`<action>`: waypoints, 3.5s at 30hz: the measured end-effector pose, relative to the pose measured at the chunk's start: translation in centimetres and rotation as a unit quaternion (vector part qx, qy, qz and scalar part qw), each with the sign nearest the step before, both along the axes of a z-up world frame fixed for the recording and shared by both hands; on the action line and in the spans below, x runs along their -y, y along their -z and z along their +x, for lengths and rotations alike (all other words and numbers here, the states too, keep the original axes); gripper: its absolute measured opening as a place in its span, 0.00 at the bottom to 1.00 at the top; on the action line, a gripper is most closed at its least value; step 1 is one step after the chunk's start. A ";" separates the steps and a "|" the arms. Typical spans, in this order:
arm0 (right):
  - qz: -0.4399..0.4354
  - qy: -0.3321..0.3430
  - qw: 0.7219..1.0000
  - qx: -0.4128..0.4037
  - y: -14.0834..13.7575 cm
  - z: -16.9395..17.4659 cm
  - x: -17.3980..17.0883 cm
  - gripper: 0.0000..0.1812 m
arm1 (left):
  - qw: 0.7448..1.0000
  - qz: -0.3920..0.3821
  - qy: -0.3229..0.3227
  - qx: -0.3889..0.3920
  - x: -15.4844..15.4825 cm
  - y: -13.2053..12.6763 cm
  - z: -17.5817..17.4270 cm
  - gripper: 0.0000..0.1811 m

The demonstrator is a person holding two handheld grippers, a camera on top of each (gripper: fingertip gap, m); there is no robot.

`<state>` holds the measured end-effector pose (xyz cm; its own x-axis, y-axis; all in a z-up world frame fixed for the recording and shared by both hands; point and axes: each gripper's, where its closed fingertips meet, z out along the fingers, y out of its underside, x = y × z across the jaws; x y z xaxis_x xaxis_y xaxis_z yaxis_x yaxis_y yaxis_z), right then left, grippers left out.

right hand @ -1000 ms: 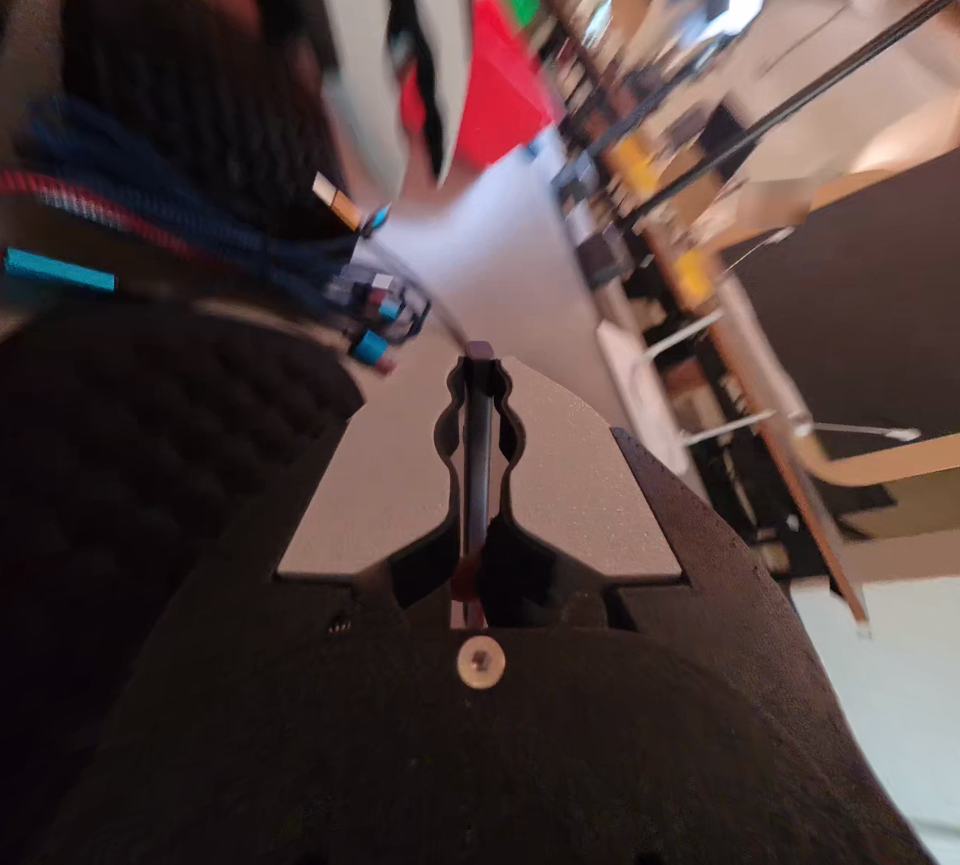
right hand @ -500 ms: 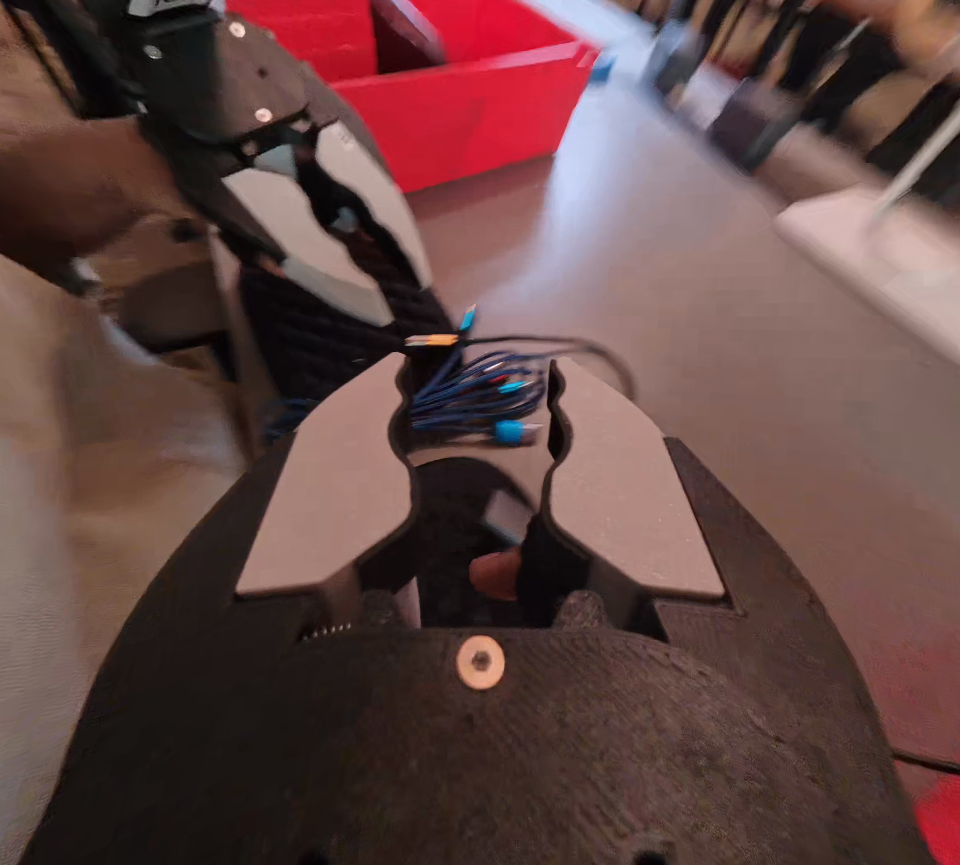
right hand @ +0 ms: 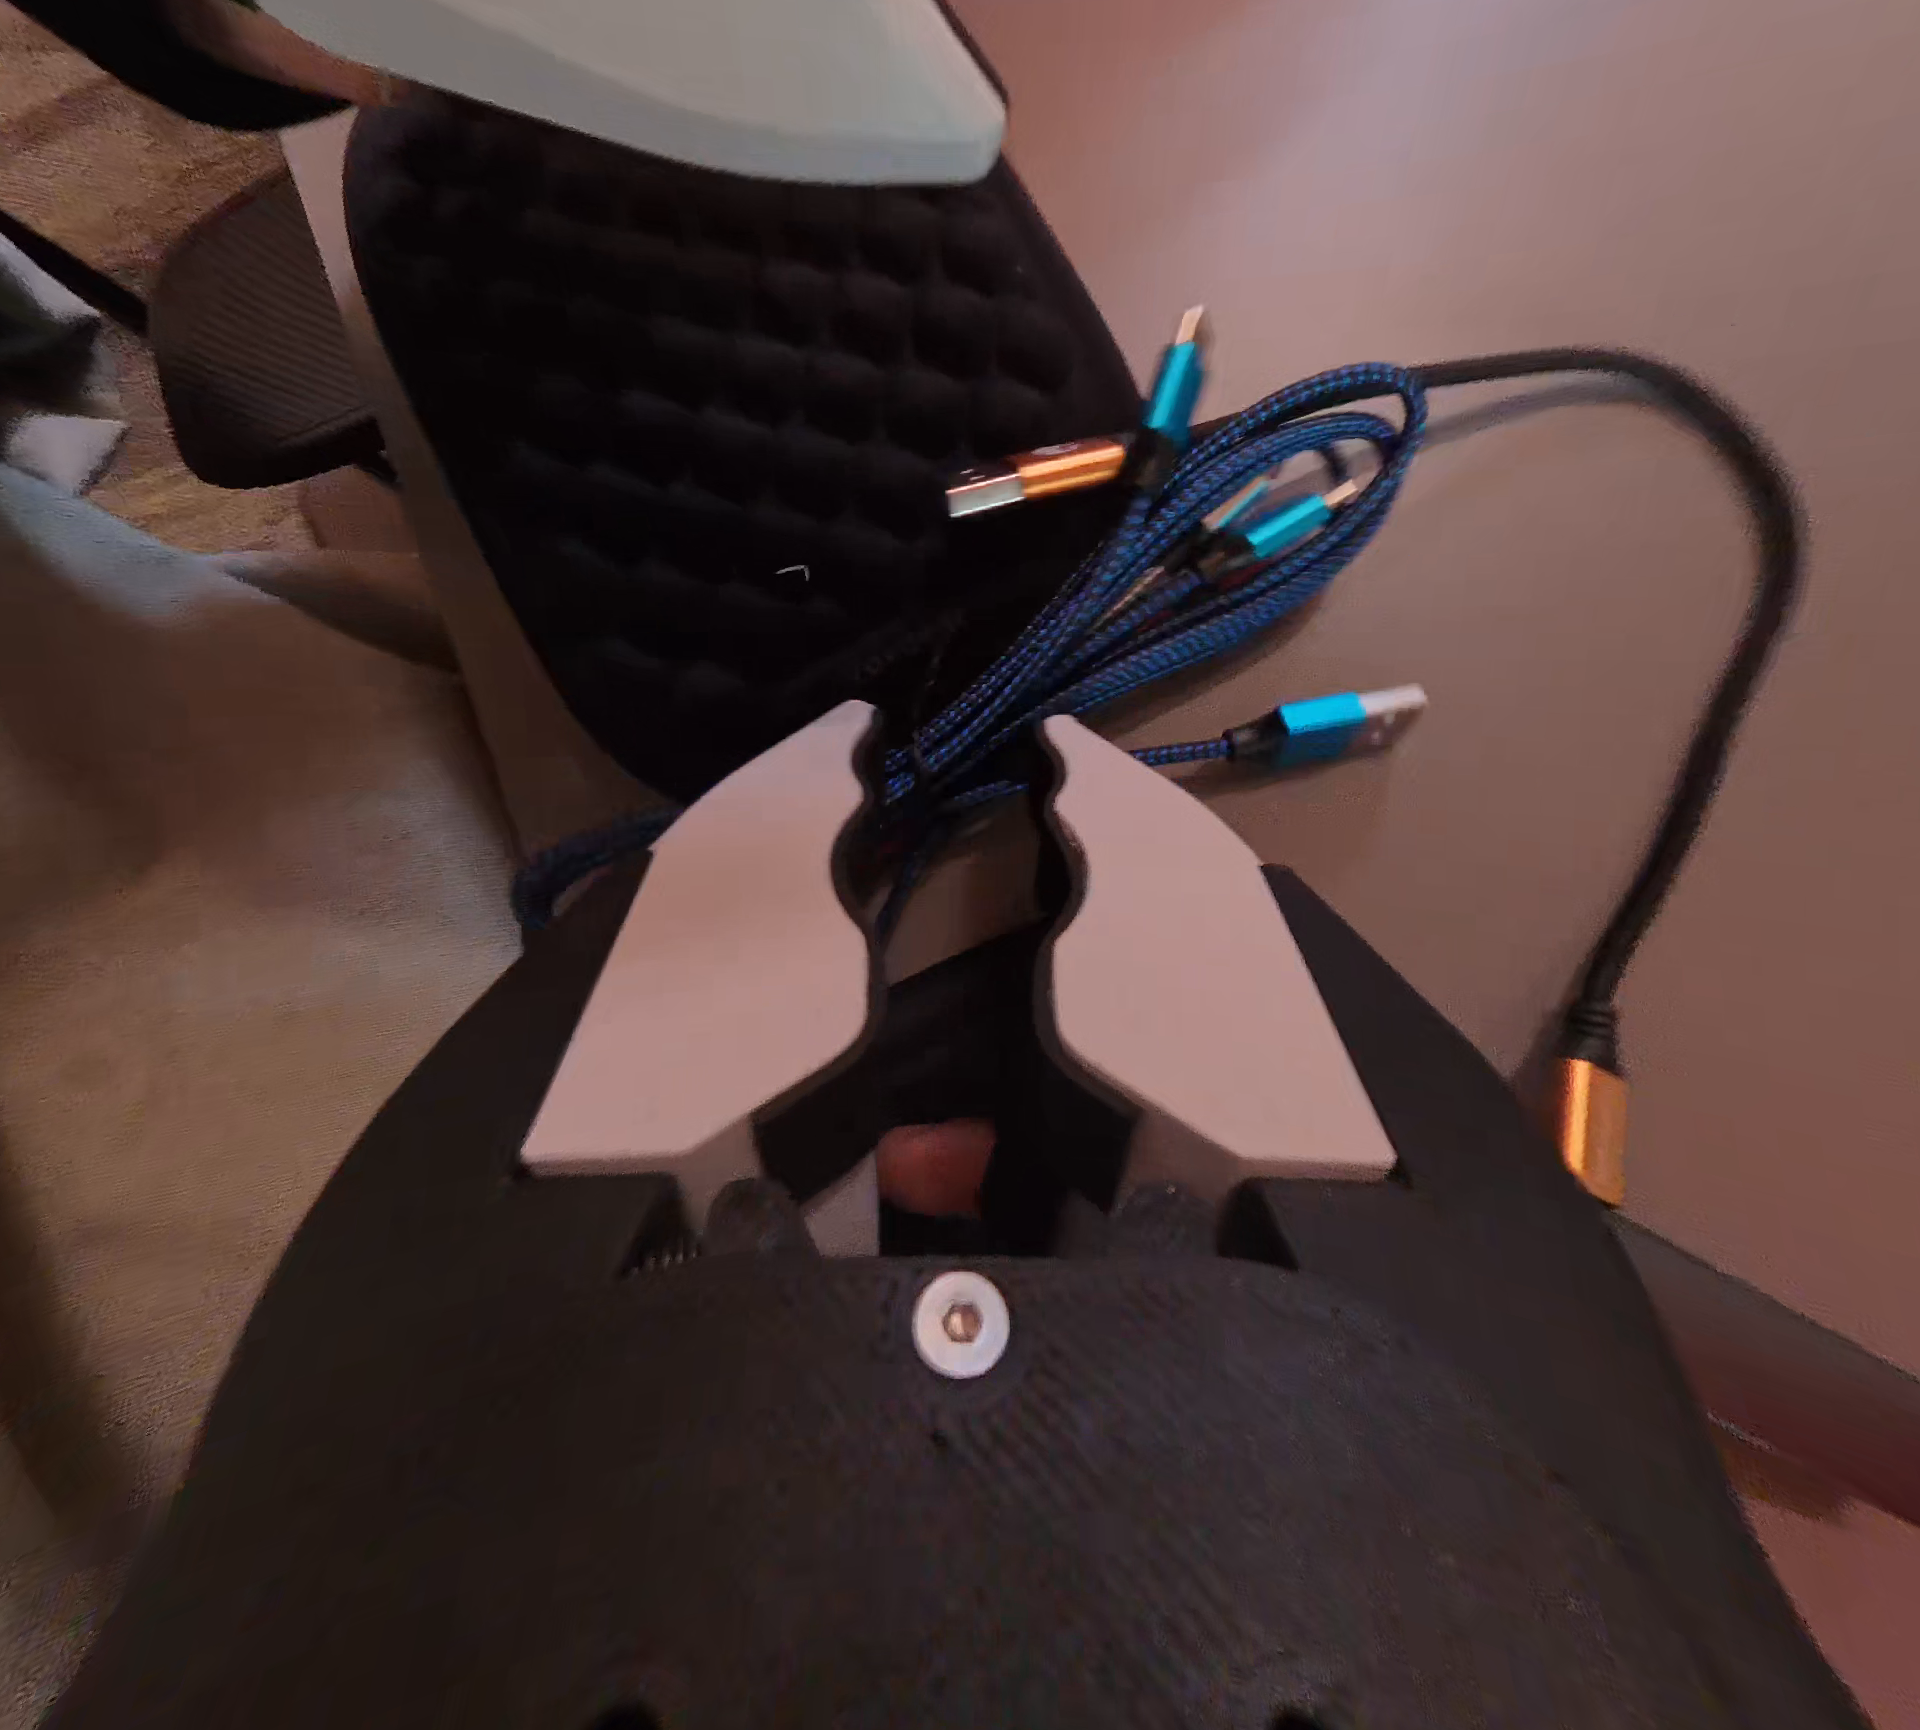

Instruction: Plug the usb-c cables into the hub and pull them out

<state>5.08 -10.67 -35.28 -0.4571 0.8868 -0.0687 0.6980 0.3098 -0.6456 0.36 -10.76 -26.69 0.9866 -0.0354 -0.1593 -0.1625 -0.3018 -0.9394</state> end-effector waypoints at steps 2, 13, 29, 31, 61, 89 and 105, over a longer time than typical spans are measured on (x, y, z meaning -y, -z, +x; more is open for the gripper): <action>0.007 -0.009 1.000 -0.024 -0.4 -0.2 0.0 0.11 | 1.000 0.017 0.007 0.014 -0.1 -0.5 0.3 0.15; -0.044 -0.032 0.900 -0.433 -13.6 -0.3 -1.1 0.06 | 0.924 0.296 0.050 0.237 1.6 -8.0 0.2 0.39; -0.262 -0.069 0.858 -0.436 -14.8 0.7 -0.3 0.11 | 0.960 0.183 0.161 0.141 -1.3 -7.4 5.1 0.05; -0.227 -0.041 0.846 -0.481 -16.3 1.3 -2.0 0.10 | 0.983 0.127 0.117 0.068 -1.3 -5.9 4.0 0.05; 0.147 -0.247 0.891 -0.351 -7.3 2.6 1.2 0.12 | 0.914 -0.190 0.186 -0.306 0.7 4.5 5.0 0.06; 0.106 -0.278 0.857 -0.421 -9.1 2.6 5.6 0.01 | 0.928 -0.174 0.212 -0.251 0.4 5.9 5.7 0.06; 0.299 -0.212 0.904 -0.218 -1.7 3.0 -8.5 0.15 | 0.950 -0.135 0.234 -0.157 0.3 6.3 5.8 0.06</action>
